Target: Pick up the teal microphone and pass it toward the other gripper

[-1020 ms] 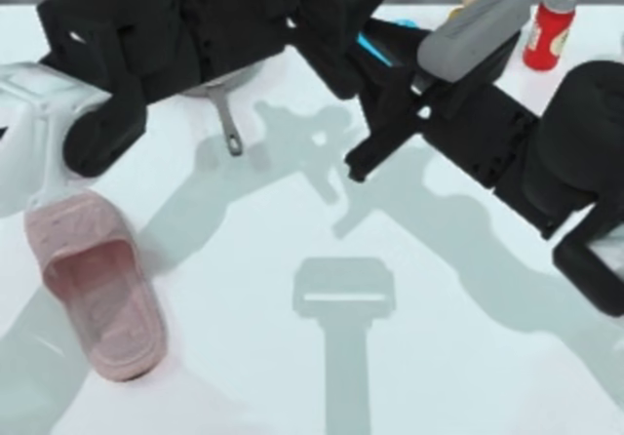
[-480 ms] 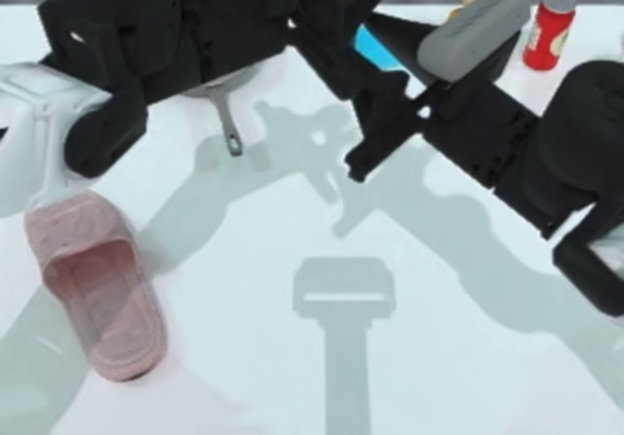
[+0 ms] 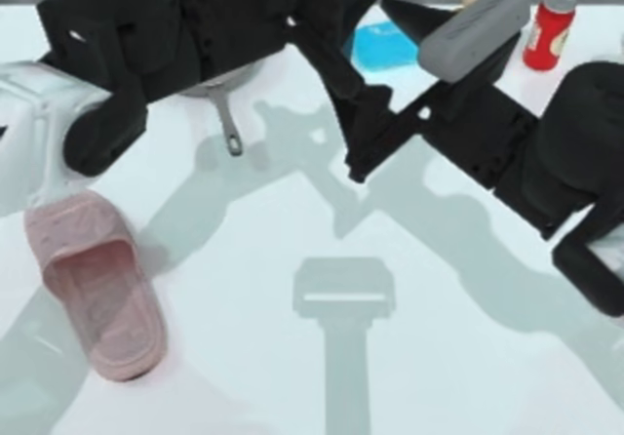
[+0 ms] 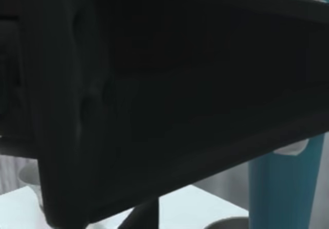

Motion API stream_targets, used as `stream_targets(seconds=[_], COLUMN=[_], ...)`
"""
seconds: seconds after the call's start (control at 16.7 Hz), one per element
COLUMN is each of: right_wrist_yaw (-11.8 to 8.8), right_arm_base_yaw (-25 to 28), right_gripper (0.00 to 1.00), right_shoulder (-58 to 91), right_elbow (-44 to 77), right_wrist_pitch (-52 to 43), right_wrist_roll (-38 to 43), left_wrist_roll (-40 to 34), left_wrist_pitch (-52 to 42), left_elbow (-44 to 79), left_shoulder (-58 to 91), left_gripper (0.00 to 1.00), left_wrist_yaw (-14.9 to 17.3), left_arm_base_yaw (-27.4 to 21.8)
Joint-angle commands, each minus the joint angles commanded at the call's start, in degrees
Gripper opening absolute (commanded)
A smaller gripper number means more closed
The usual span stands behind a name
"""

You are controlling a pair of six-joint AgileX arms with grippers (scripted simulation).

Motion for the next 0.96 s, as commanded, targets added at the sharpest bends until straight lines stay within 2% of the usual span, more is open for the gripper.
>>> stream_targets(seconds=[0.42,0.78,0.96], right_wrist_yaw=[-0.1,-2.2,-2.7], right_arm_base_yaw=[-0.2,-1.8,-2.1], right_gripper=[1.00,1.00,1.00], right_shoulder=[-0.7,-11.8,-14.0], right_elbow=[-1.1,-13.3,-15.5], right_wrist_pitch=[0.0,0.8,1.2], right_wrist_roll=[-0.1,0.2,0.3], left_wrist_roll=[0.1,0.2,0.5], left_wrist_pitch=[-0.2,-0.6,-0.7], left_elbow=[-0.2,-3.4,-4.2], left_shoulder=[-0.4,-4.1,-4.9], left_gripper=[0.00,0.00,0.00], left_wrist_yaw=[0.4,6.5,7.9], left_arm_base_yaw=[0.6,7.7,9.3])
